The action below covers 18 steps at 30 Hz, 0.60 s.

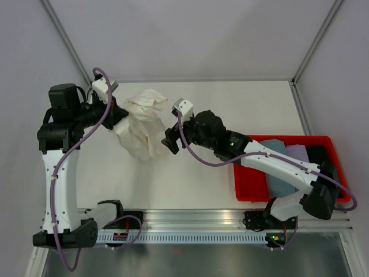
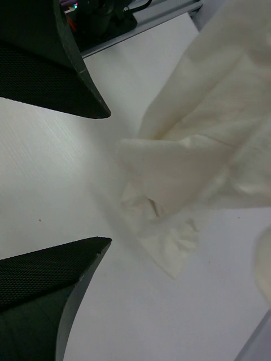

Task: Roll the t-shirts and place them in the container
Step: Move the tshirt to the center of the board

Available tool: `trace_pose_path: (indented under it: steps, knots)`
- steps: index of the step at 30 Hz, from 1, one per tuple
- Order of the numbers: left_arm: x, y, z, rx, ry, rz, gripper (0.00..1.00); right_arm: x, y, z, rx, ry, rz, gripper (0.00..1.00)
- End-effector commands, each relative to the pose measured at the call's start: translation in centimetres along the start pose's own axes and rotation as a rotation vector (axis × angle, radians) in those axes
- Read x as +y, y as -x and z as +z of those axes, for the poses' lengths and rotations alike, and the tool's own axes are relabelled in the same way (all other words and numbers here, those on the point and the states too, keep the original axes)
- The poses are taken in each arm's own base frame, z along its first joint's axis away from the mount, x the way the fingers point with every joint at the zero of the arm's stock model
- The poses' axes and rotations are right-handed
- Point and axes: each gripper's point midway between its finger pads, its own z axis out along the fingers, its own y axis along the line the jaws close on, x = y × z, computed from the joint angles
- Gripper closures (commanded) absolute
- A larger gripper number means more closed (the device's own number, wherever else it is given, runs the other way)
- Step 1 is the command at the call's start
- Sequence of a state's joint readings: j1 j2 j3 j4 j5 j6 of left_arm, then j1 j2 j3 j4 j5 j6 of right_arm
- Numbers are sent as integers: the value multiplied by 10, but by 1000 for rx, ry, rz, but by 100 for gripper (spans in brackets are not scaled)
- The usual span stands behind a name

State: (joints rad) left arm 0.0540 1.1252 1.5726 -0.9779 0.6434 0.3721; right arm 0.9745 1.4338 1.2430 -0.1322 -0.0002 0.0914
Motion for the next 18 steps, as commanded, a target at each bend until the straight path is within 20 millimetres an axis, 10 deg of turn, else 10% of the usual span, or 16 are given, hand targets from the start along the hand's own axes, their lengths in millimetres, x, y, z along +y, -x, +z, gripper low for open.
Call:
trace_pose_path:
  steps: [1,12,15,16,18]
  knots:
    - [-31,3,-1,-44,-163,34,98,17,52,-20,-175,85,33,8]
    - [-42,-14,10,-27,-259,17,98,48,14,39,-147,279,44,13]
    - [-41,-13,9,-23,-254,-3,98,44,7,48,-131,249,87,63]
    - [-40,-15,11,-12,-255,-15,98,40,4,48,-129,224,119,99]
    - [-35,-14,14,-1,-239,-24,98,29,13,40,-171,163,129,100]
